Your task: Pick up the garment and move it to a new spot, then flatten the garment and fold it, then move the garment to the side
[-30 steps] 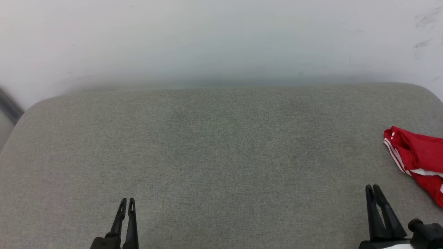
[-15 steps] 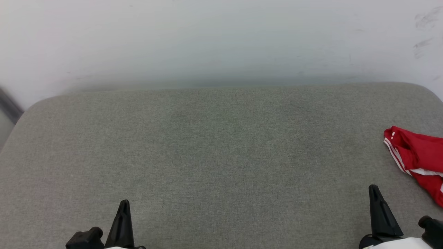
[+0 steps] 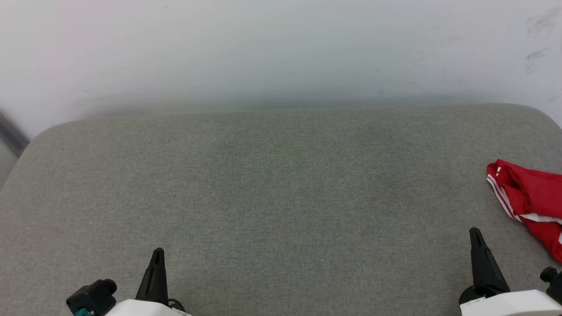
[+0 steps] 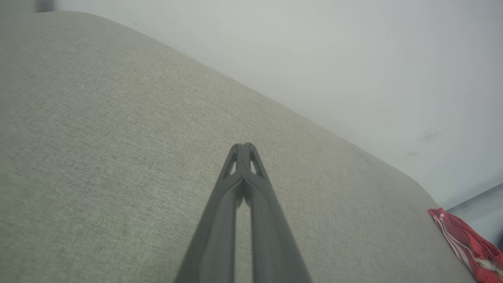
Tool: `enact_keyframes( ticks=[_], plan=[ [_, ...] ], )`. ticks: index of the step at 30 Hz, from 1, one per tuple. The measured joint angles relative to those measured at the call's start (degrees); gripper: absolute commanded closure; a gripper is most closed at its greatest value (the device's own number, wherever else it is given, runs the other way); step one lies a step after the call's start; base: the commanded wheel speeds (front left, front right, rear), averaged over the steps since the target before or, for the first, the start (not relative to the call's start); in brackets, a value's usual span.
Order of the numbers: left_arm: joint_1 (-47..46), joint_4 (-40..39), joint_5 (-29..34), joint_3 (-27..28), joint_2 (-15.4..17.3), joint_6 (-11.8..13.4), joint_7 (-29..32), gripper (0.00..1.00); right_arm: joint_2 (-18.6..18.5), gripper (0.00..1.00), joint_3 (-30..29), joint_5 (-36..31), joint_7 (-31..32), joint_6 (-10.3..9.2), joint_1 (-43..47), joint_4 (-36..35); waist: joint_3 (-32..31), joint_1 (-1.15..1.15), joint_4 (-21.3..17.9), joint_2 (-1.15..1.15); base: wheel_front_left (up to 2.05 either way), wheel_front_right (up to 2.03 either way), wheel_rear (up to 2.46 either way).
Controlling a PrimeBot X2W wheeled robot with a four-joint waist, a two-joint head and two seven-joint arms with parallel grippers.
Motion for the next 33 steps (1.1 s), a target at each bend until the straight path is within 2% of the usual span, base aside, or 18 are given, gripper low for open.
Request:
enact_keyframes(
  ticks=[33],
  plan=[
    [-5.2, 4.2, -26.5, 2.6, 0.0, -4.4, 5.6, 1.00, -0.5, 1.00, -0.4, 24.6, 5.7, 0.00, -4.5, 3.4, 0.2, 0.00, -0.3, 0.00, 0.00, 0.00, 0.00]
  ],
)
